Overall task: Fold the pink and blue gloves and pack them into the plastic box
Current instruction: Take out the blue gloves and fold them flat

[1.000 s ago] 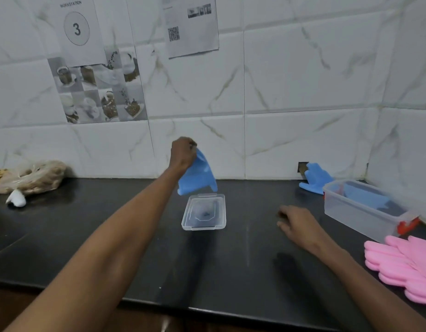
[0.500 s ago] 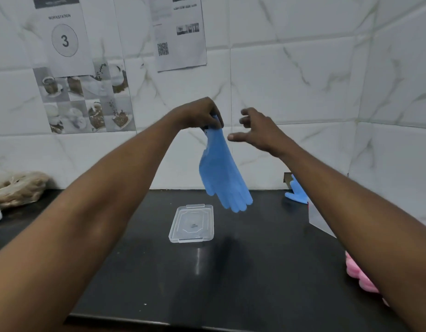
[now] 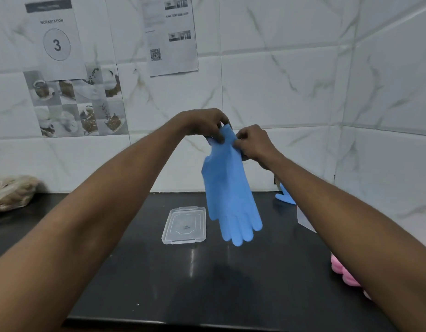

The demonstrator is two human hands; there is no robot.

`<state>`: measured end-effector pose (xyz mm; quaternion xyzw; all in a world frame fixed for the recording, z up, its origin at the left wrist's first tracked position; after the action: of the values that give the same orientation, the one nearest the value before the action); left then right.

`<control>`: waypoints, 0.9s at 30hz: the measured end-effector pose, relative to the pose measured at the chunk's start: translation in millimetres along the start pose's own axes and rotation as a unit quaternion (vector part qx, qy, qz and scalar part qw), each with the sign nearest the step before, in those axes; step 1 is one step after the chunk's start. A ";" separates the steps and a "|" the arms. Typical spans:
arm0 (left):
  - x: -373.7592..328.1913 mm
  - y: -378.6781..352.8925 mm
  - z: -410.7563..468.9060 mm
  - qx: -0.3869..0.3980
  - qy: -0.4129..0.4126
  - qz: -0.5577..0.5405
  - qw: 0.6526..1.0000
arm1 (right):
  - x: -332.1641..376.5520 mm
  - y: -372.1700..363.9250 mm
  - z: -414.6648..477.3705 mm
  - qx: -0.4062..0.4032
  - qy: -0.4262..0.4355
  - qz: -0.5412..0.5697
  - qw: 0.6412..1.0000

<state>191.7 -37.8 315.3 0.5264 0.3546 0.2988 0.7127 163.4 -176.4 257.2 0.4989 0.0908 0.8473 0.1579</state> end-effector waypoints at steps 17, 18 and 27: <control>20.7 -193.7 -114.1 -0.088 -0.056 -0.023 0.994 | -96.9 -15.6 -181.7 -0.011 -0.014 -0.427 0.904; 20.2 -209.0 -121.3 -0.073 -0.043 -0.015 0.996 | -106.5 -17.7 -200.5 -0.036 -0.064 -0.389 0.918; -51.9 -218.8 -141.6 -0.034 -0.113 -0.098 0.988 | -134.4 -71.4 -216.7 -0.136 -0.390 0.596 0.689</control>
<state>57.5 -61.5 87.1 0.4951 0.3113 0.1783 0.7913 47.4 -157.1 19.9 0.7068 -0.4112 0.4956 -0.2929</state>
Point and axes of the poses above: each hand's wrist, its own z-axis towards the middle knuckle, its own y-axis out of the back of the hand, x = y × z, the point moved 5 cm from there along z, towards the middle knuckle, and after that the axes turned 9 degrees about z, right-handed, at the moved point
